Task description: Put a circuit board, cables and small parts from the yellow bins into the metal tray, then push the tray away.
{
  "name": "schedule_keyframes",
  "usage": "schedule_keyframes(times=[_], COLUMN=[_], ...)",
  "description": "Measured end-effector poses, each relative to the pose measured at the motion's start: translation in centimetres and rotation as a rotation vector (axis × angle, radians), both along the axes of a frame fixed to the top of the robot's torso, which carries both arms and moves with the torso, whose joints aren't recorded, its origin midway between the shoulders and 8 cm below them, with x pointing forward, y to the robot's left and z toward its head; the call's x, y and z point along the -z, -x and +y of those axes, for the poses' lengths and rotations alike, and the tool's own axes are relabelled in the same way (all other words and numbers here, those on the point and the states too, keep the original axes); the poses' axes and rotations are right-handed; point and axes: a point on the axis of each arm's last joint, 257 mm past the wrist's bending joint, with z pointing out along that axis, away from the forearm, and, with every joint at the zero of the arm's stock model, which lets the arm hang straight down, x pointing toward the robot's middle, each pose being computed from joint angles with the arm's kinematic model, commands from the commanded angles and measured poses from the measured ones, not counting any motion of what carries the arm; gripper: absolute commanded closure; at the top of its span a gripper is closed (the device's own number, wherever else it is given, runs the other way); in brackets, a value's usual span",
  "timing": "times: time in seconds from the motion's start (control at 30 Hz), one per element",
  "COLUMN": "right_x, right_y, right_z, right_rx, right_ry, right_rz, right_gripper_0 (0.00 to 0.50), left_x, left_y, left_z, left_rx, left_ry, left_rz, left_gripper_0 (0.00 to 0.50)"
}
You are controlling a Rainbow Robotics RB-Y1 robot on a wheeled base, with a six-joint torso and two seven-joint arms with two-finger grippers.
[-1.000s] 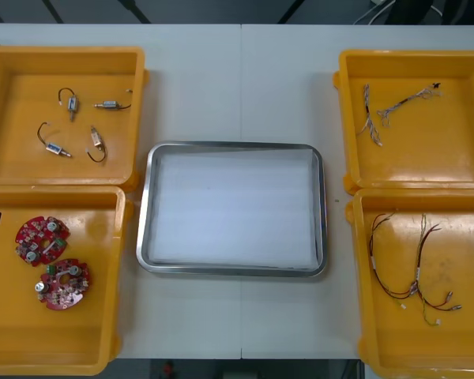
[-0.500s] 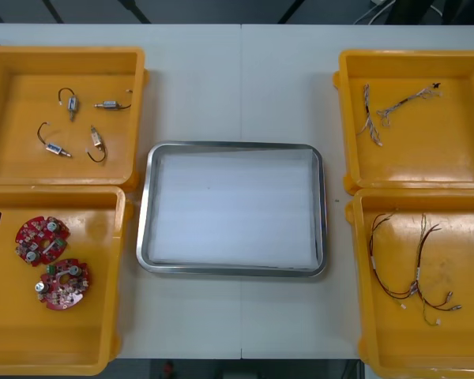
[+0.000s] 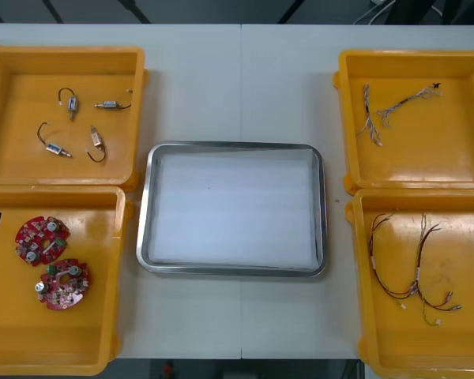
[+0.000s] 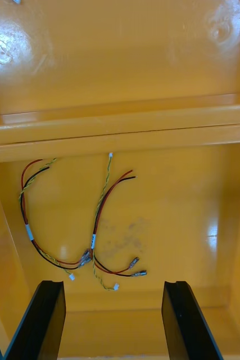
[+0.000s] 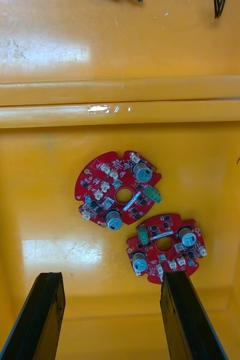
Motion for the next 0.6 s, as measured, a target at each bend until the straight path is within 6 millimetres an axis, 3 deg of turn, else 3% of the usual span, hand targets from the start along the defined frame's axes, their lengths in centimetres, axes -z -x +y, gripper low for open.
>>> schedule_keyframes(times=[0.6], right_x=[0.00], right_y=[0.00], right_z=[0.00], right_rx=[0.000], right_ry=[0.000], right_rz=[0.000], right_gripper_0=[0.000], left_x=[0.00], left_y=[0.00], left_z=[0.00], left_rx=[0.000], left_ry=[0.000], left_rz=[0.000], left_gripper_0=[0.000])
